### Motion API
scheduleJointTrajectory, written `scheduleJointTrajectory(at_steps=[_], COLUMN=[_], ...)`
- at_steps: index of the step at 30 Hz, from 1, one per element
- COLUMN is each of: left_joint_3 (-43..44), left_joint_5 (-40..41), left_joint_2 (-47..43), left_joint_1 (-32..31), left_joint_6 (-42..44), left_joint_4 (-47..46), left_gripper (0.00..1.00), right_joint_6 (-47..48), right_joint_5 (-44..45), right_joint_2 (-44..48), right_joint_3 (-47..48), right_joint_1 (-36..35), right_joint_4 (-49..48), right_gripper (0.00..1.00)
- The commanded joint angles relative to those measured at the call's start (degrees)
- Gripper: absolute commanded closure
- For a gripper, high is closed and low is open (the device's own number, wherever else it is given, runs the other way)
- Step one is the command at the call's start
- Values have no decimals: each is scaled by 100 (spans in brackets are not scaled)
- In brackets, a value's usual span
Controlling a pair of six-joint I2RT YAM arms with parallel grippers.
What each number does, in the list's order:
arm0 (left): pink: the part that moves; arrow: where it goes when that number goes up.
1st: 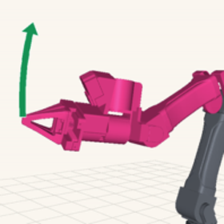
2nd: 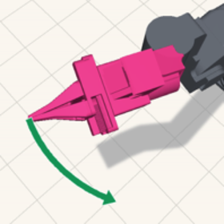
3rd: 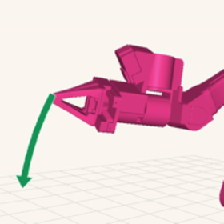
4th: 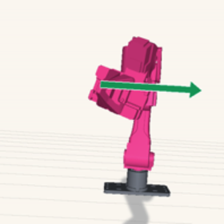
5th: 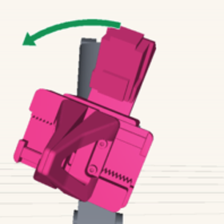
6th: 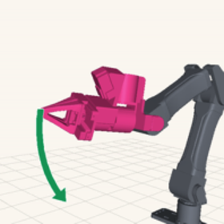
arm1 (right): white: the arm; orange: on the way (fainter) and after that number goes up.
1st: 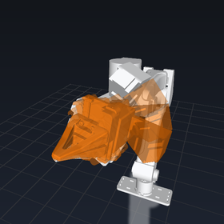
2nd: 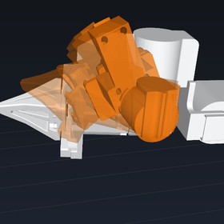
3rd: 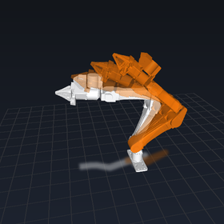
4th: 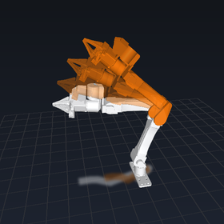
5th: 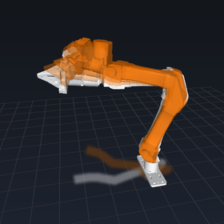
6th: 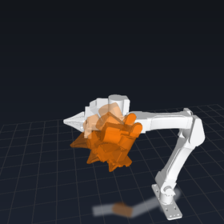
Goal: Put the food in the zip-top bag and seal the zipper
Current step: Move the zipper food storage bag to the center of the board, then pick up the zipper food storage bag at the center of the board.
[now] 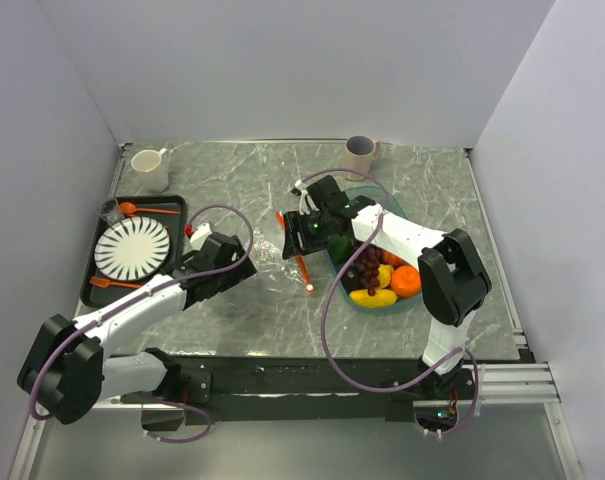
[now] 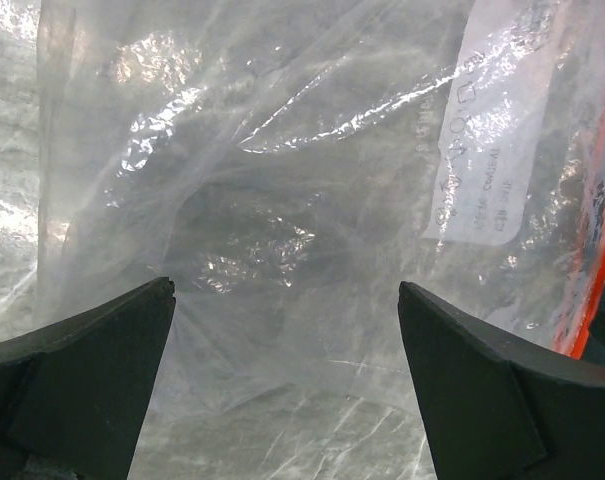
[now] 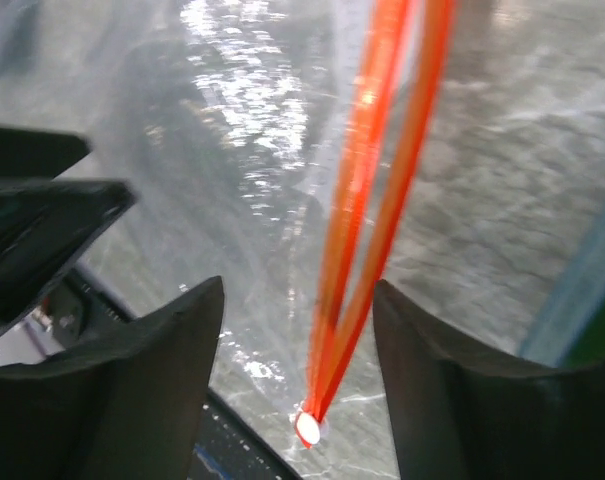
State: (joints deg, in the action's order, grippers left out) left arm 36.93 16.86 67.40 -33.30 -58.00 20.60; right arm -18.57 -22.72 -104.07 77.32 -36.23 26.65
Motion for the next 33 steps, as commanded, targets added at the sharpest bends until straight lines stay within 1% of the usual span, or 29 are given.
scheduleJointTrajectory(at_steps=[1, 2, 6, 7, 10, 12, 15, 16, 18, 19, 20, 21, 22, 23, 26, 29, 30, 31, 33], left_joint_3=[332, 367, 543, 552, 614, 675, 938, 1026, 1369, 1509, 1876, 2071, 2256, 2597, 3160, 3549, 3645, 3811, 3979], left_joint_5=[124, 150, 221, 238, 142, 98, 124, 176, 221, 238, 343, 440, 510, 572, 704, 748, 766, 748, 835], left_joint_2=[89, 98, 81, 63, 2, -16, 10, 45, 203, 282, 466, 563, 669, 878, 1309, 1713, 1811, 1908, 2207], left_joint_1=[34, 43, 43, 51, 95, 87, 87, 87, 69, 60, 52, -53, -115, -176, -440, -695, -817, -879, -1081], left_joint_6=[254, 271, 386, 412, 456, 535, 666, 693, 807, 825, 825, 834, 860, 947, 1079, 1159, 1177, 1220, 1229], left_joint_4=[-3, 31, 119, 120, 93, 58, 172, 242, 356, 435, 567, 864, 962, 1068, 1323, 1525, 1596, 1701, 1807], left_gripper=[1, 1, 1, 1, 1, 1, 1, 1, 1, 1, 1, 1, 1, 1, 1, 1, 1, 1, 1], right_joint_6=[64, 72, 64, 46, 2, -24, -164, -243, -550, -638, -857, -955, -1034, -1209, -1456, -1614, -1658, -1685, -1685], right_joint_5=[-724, -760, -1128, -1208, -1436, -1402, -701, -316, 256, 651, 1403, 1750, 1971, 2417, 2728, 2755, 2729, 2668, 2388], right_joint_2=[63, 45, 80, 71, 132, 141, 474, 806, 1177, 1579, 1766, 1924, 2239, 2373, 2848, 3155, 3313, 3401, 3664], right_joint_3=[11, 3, -121, -129, -226, -235, -366, -445, -691, -779, -902, -964, -1034, -1191, -1535, -1755, -1808, -1965, -2106], right_joint_1=[-77, -86, -113, -113, -121, -121, -86, -69, -16, -7, 2, 28, 45, 63, 238, 537, 625, 869, 1108], right_joint_4=[-231, -222, -371, -398, -555, -504, -459, -520, -670, -705, -645, -618, -626, -644, -767, -750, -741, -767, -855], right_gripper=[39, 50, 57, 63, 69, 70, 70, 70, 69, 69, 68, 68, 67, 66, 64, 65, 66, 66, 66])
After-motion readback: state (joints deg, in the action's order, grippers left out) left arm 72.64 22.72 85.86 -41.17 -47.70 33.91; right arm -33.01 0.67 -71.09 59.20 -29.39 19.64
